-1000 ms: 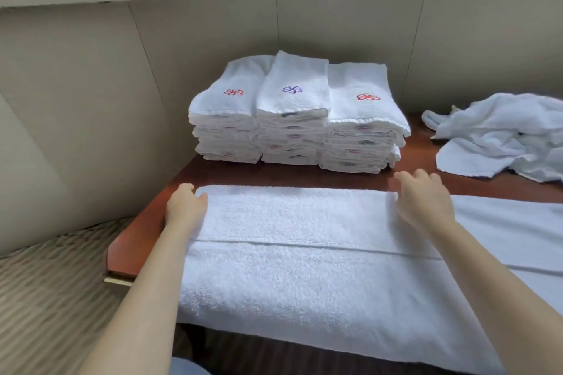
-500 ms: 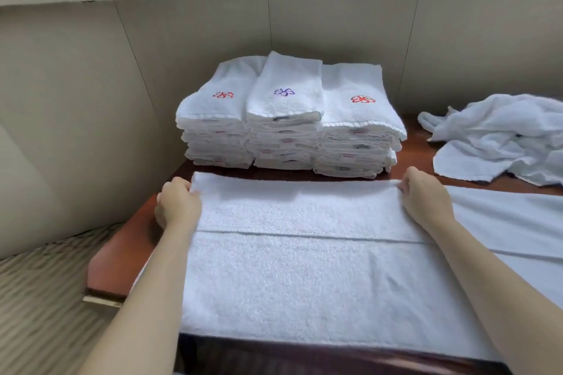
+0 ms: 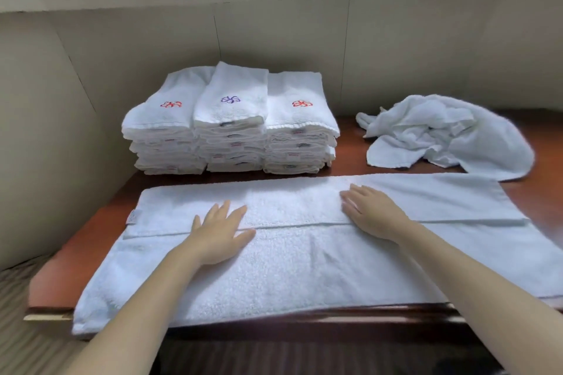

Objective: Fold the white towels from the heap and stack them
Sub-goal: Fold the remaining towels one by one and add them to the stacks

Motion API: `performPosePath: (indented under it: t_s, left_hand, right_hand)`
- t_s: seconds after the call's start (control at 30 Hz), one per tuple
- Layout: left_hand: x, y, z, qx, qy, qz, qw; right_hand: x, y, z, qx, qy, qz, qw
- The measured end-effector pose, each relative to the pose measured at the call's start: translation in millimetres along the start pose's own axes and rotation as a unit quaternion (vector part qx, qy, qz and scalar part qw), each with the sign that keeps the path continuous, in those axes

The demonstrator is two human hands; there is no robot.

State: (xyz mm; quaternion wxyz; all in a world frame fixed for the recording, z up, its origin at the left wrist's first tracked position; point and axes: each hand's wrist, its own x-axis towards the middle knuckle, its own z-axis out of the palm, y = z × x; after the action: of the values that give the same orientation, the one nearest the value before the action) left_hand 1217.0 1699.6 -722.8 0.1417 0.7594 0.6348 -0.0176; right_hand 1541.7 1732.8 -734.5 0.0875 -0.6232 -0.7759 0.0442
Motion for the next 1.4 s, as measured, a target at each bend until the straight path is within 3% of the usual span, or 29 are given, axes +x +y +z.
performPosePath:
  t_s: [0.13,0.27,0.37,0.63,0.97,1.17,1.4]
  left_hand:
    - [-0.8,5.4,-4.6,0.040,0.101,0.078,0.991]
    - [-2.9,24.9,0.5,0.042,0.207,0.126,0.969]
    - [-2.0,34.1,6.3,0.055,0.224,0.143,0.962]
    - [-8.7,38.4,5.4,0.041,0.251,0.192,0.948]
    - [-3.2,47.2,8.8,-0.009,0.224,0.153,0.963]
    - [6.1,55.8,12.8,0.039,0.259,0.155,0.953]
    - [9.9,47.3,10.0,0.077,0.237,0.010,0.968]
  right_hand:
    - [-45.6,46.3,-16.6,0.029,-0.050,0.043,0.997]
    - [-80.1,82.5,-26.6,-0.064,0.041,0.076,0.994]
    - [-89.7,92.8,-28.7,-0.139,0.082,0.106,0.981]
    - [-83.6,82.2,-31.5,-0.210,0.075,0.143,0.964]
    - [-85.1,88.9,-32.9,-0.177,0.080,0.173,0.966]
    - [-85.0,97.3,-31.7,-0.171,0.089,0.210,0.959]
    - [-89.1,109.8,-31.9,-0.139,0.163,0.236,0.948]
